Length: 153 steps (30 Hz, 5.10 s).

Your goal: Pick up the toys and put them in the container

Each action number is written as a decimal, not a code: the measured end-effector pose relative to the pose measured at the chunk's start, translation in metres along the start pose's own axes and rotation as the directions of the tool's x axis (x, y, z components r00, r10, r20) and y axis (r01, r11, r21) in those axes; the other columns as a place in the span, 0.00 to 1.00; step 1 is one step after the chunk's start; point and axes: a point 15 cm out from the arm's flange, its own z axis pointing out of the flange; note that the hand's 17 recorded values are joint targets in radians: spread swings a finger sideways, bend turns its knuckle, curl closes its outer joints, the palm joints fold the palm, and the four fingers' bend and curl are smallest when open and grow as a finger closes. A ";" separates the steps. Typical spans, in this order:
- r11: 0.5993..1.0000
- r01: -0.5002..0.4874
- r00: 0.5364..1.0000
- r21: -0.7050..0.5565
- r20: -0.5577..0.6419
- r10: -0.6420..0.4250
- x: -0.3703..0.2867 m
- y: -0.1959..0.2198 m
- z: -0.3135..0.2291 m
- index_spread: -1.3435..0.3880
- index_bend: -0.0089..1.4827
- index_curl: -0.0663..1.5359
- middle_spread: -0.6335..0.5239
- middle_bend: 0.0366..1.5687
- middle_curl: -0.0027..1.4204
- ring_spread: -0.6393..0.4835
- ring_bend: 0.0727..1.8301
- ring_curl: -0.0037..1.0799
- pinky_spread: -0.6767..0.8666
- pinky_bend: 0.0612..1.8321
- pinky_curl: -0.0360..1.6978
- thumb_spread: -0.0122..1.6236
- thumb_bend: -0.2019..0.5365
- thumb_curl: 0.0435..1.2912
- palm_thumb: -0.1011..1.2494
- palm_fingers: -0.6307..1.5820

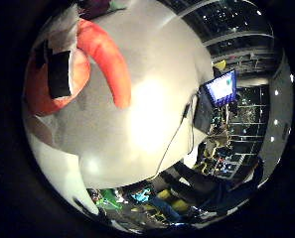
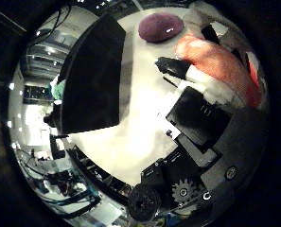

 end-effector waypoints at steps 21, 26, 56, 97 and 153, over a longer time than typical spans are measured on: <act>0.986 0.080 0.992 0.148 0.081 -0.093 -0.107 -0.017 -0.140 0.63 0.73 0.63 0.44 0.89 0.53 0.29 0.64 0.89 0.31 0.57 0.79 0.64 0.25 0.38 0.83 0.77; 0.972 0.131 0.982 0.193 0.112 -0.154 -0.164 -0.040 -0.162 0.63 0.73 0.63 0.45 0.90 0.52 0.29 0.64 0.90 0.31 0.55 0.81 0.64 0.25 0.39 0.84 0.77; 0.909 0.402 0.891 0.107 0.182 -0.416 -0.309 -0.056 -0.139 0.49 0.10 0.24 0.60 0.11 0.21 0.76 0.16 0.32 0.77 0.24 0.38 0.62 0.23 0.29 0.63 0.28; 0.995 0.093 0.993 -0.027 0.070 -0.091 0.040 -0.039 -0.073 0.55 0.11 0.20 0.57 0.15 0.23 0.71 0.15 0.24 0.74 0.21 0.20 0.64 0.25 0.26 0.61 0.38; 0.892 0.432 0.902 -0.136 0.050 -0.429 -0.045 -0.188 0.096 0.54 0.11 0.20 0.58 0.11 0.24 0.70 0.15 0.24 0.70 0.22 0.19 0.59 0.24 0.33 0.71 0.34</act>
